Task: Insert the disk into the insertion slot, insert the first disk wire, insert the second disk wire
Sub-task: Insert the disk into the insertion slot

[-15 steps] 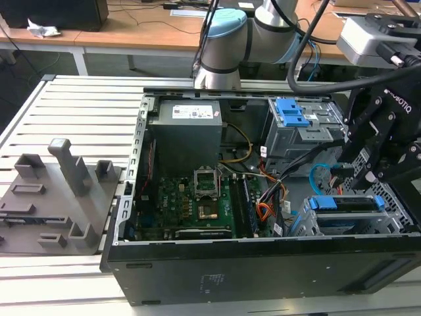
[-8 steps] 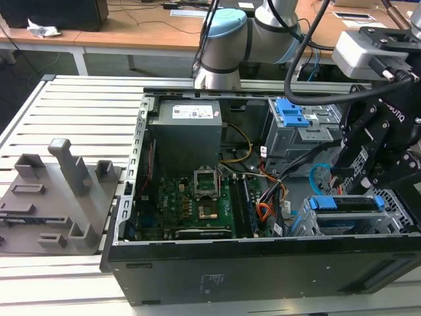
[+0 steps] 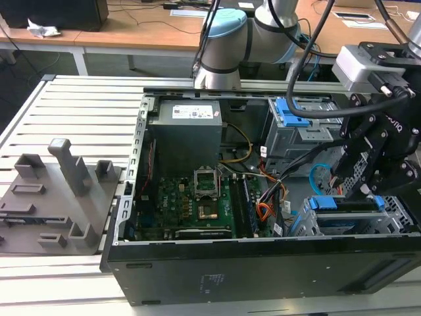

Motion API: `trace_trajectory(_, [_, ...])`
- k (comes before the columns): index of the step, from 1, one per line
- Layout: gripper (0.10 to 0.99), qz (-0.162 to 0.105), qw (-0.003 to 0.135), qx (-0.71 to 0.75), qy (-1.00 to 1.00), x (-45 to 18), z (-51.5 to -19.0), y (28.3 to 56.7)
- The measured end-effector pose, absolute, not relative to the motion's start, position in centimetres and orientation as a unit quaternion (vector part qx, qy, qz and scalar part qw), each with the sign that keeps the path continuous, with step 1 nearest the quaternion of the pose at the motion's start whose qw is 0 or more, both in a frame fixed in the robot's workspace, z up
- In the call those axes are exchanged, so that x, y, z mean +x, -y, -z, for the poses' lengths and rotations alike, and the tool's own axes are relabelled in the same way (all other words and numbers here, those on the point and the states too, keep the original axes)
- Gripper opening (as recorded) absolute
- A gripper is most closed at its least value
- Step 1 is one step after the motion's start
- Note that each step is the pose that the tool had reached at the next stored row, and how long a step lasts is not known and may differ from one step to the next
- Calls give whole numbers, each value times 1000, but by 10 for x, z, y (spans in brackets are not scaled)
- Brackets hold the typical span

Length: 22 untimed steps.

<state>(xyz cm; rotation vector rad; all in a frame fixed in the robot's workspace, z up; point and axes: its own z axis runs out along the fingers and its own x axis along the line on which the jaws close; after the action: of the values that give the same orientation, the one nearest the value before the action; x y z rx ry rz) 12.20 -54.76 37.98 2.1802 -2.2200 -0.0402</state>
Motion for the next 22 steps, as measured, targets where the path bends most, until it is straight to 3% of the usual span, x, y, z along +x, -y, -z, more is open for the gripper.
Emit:
trace_trajectory(10, [486,13,15,701,713,129,-377,548])
trace_trajectory(13, [298,13,15,701,713,129,-377,548])
trace_trajectory(15, [106,13,15,701,713,129,-377,548])
trace_trajectory(22, [106,13,15,701,713,129,-377,548])
